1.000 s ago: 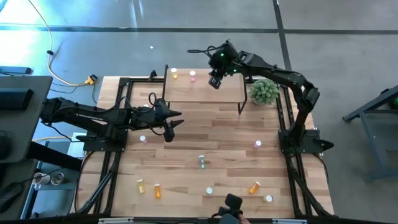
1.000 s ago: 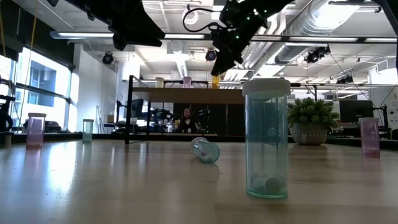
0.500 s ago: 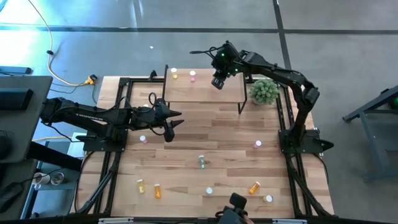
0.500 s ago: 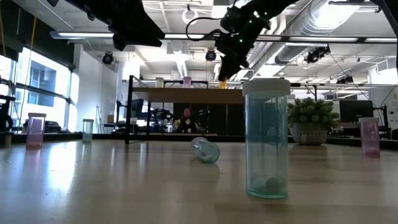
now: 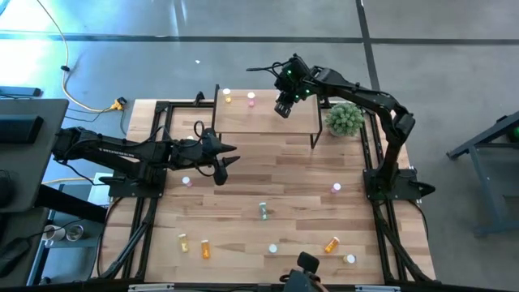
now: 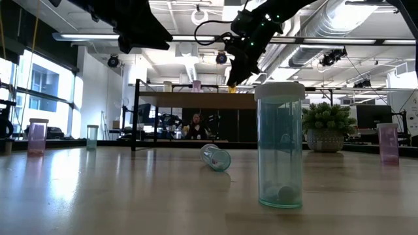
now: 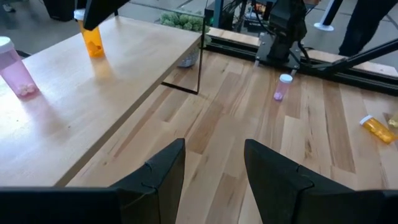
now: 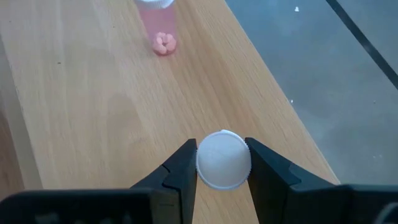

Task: Pick and place medicine bottles onto shelf by color
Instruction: Put the top orange pill bottle on the shelf

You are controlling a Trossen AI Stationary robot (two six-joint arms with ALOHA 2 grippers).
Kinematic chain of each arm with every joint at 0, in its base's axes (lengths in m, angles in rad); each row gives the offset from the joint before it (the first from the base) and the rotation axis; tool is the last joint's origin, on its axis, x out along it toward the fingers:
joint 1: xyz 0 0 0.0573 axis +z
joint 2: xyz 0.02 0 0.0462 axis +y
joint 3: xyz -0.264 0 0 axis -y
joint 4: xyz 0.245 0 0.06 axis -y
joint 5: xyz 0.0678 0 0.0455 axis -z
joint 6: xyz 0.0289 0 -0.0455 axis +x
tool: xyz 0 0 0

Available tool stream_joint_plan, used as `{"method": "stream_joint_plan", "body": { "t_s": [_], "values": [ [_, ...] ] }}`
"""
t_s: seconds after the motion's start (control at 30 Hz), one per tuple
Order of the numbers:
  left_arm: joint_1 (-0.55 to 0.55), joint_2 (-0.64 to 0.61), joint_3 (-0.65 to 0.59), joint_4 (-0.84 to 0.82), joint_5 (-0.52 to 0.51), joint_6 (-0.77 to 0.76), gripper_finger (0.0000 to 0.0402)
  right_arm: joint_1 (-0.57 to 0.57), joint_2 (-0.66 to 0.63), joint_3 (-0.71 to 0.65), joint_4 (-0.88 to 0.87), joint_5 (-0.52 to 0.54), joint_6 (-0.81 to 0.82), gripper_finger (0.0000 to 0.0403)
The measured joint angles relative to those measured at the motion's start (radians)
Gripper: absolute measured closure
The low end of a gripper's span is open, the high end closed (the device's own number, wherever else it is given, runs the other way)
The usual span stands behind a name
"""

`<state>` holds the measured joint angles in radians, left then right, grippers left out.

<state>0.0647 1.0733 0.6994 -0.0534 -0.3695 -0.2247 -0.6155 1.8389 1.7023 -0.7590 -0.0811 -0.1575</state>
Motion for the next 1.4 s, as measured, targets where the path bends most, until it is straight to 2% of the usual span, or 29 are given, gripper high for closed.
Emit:
{"method": "stream_joint_plan", "body": {
  "t_s": [0.63,0.93,1.4],
  "values": [
    [0.001,0.0,0.0,-0.026,0.0,0.0,0.0245,0.0,0.0,0.0,0.0,0.002,-0.007,0.0265],
    [0.0,0.0,0.0,-0.026,0.0,0.0,0.0245,0.0,0.0,0.0,0.009,0.039,-0.008,0.024],
    [0.0,0.0,0.0,-0.033,0.0,0.0,0.0245,0.012,0.001,0.022,0.023,0.038,-0.017,0.0237]
  ]
}}
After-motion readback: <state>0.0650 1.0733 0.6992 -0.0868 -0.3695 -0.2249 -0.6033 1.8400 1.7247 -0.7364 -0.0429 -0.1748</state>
